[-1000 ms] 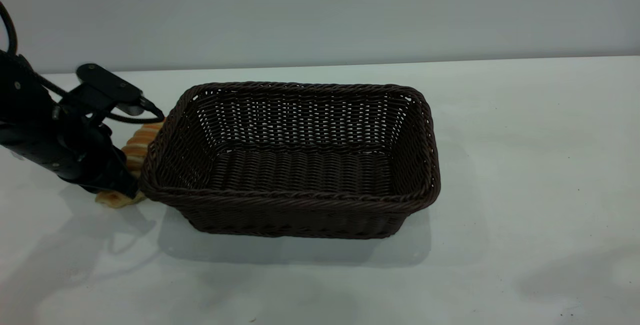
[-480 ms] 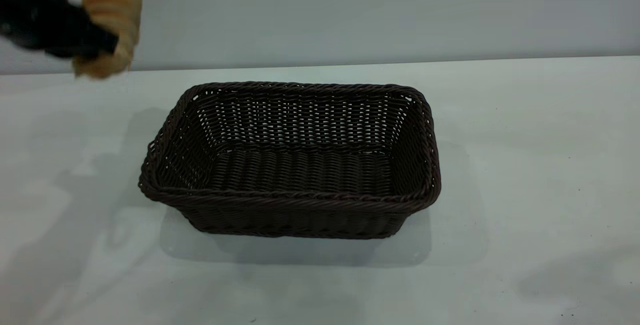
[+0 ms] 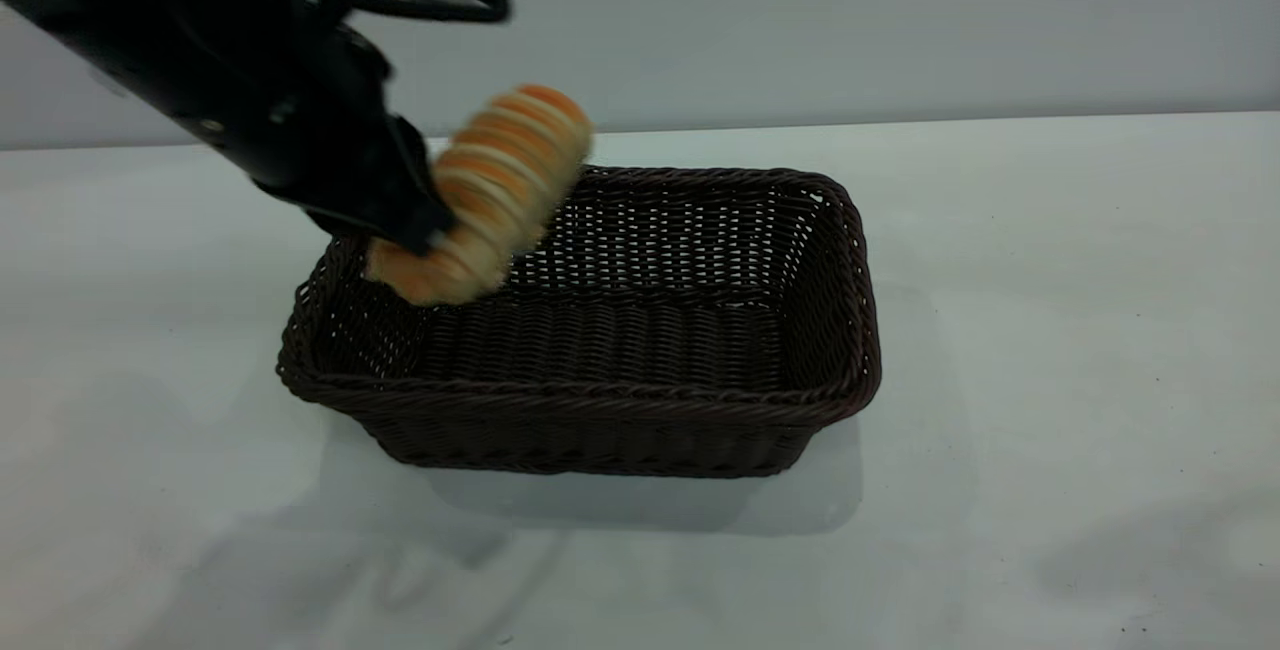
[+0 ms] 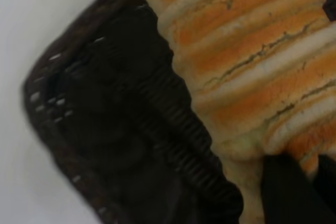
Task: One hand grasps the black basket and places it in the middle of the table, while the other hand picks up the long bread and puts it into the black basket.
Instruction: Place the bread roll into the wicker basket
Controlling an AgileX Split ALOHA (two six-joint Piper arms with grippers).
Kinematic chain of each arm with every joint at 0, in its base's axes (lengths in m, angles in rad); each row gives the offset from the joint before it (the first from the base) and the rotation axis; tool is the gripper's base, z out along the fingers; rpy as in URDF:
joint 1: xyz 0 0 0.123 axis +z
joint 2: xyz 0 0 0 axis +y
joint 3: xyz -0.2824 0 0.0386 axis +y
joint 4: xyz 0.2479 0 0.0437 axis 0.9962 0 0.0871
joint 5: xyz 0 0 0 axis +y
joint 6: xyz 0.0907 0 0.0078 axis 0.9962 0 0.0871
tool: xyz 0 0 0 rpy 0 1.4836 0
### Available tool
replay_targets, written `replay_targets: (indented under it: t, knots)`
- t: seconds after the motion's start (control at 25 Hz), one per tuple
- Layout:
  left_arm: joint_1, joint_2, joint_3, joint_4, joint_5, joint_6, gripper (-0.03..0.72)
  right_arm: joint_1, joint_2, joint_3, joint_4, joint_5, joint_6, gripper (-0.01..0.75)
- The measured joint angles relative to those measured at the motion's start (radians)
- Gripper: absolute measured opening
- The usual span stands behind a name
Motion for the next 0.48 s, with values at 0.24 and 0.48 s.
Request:
replay_targets:
  t: [0.24, 0.48]
  knots:
    - [-0.013, 0.011, 0.0, 0.0, -0.001, -0.001, 0.264, 0.0, 0.0, 0.0, 0.0, 0.0, 0.0, 0.554]
    - [0.009, -0.036, -0.003, 0.0, 0.053, -0.087, 0.525, 0.0, 0.0, 0.0, -0.001, 0.0, 0.0, 0.554]
